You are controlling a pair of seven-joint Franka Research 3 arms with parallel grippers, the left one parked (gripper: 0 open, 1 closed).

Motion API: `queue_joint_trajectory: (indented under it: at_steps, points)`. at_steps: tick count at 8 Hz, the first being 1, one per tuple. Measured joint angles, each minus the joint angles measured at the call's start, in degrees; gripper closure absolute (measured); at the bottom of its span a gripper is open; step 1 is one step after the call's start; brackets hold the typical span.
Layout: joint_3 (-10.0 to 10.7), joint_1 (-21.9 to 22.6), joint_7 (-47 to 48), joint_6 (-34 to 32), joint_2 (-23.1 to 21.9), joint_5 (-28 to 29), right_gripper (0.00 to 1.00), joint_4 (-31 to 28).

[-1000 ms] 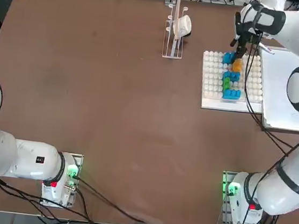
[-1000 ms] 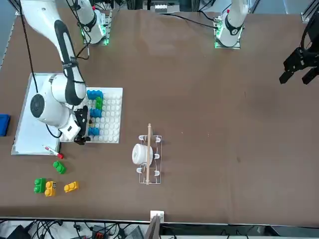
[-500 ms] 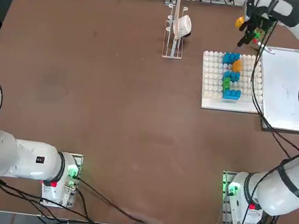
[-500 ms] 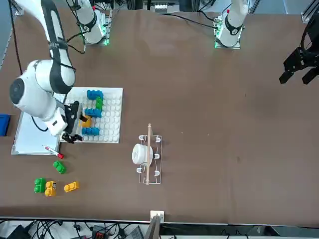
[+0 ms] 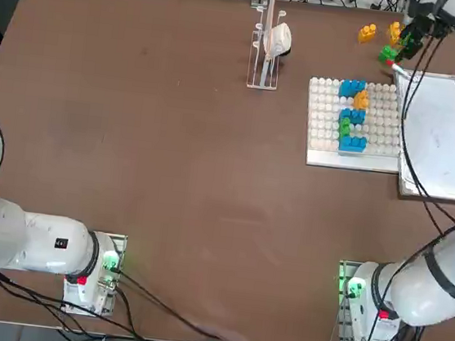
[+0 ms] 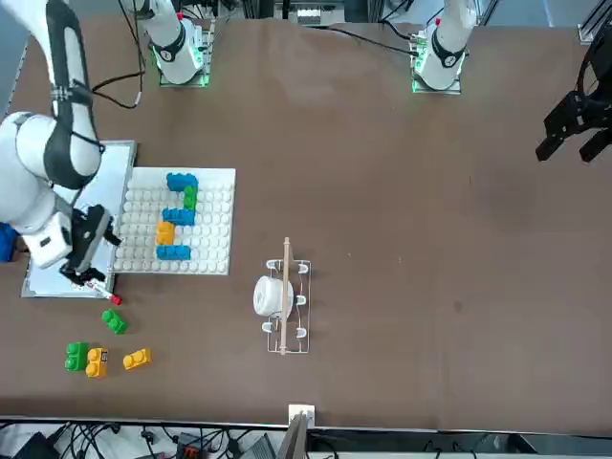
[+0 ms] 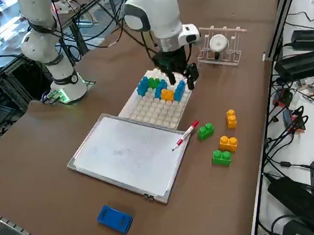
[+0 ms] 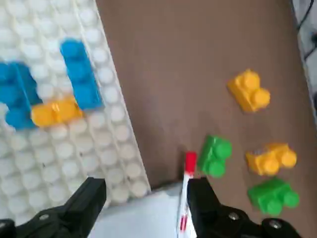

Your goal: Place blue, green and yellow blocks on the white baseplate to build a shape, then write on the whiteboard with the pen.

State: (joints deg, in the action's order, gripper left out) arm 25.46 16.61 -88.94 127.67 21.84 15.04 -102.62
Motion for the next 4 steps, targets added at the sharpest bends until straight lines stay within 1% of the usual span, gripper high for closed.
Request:
queue_joint_trajectory:
  at_steps: [1, 2, 3, 4]
  points:
    - [-0.22, -2.88, -2.10, 1.15, 1.98, -0.35, 0.00, 0.15]
    - [-1.35, -6.39, -6.02, 3.17, 4.24, -0.31, 0.00, 0.45]
    - [-3.98, -10.49, -10.40, 5.19, 6.63, 0.14, 0.00, 1.19]
    - [-7.88, -14.68, -14.78, 6.26, 9.25, 0.63, 0.00, 2.86]
